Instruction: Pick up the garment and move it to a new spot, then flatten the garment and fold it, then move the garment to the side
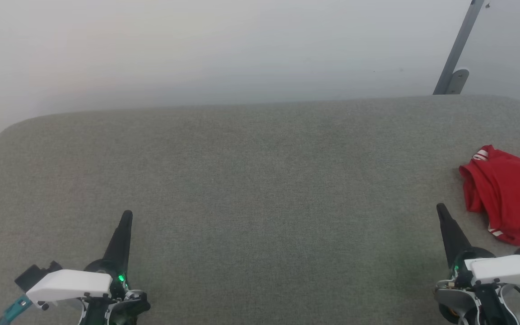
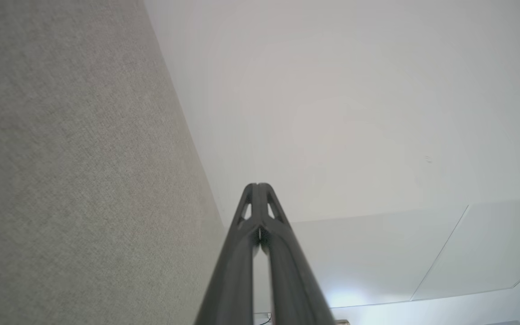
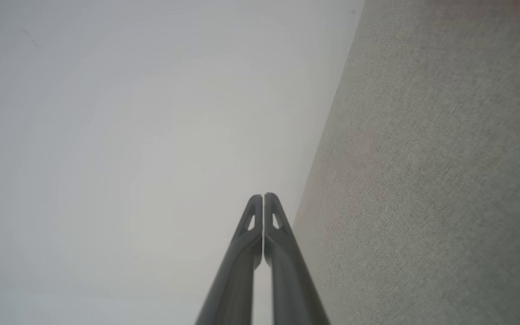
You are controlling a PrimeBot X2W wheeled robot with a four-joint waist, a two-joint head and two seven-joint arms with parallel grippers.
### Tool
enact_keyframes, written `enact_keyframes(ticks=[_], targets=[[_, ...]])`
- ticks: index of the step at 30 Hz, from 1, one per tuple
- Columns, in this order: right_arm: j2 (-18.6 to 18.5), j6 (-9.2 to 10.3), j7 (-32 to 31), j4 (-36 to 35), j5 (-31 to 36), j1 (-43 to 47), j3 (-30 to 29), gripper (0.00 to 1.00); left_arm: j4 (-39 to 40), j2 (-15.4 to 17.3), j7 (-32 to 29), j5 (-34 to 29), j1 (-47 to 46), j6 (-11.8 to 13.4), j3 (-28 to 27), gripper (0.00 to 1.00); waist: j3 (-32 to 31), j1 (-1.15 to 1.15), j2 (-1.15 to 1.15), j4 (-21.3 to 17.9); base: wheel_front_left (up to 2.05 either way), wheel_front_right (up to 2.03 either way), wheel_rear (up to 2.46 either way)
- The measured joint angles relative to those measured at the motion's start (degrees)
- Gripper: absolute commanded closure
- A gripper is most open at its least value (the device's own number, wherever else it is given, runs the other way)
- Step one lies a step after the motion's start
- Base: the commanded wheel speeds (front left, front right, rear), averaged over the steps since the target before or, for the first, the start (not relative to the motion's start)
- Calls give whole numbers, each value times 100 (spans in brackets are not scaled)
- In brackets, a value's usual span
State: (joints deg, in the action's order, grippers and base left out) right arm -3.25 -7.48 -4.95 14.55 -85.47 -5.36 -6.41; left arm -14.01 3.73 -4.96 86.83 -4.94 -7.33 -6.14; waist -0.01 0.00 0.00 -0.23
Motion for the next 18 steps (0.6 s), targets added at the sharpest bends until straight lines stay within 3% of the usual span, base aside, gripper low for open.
enact_keyframes(ticks=[18], targets=[[26,0,-162,-38,-681,-68,-10,100,-7,-87,-160,546,-102,-1,-33,100,19,0,0,23,0,0,0]])
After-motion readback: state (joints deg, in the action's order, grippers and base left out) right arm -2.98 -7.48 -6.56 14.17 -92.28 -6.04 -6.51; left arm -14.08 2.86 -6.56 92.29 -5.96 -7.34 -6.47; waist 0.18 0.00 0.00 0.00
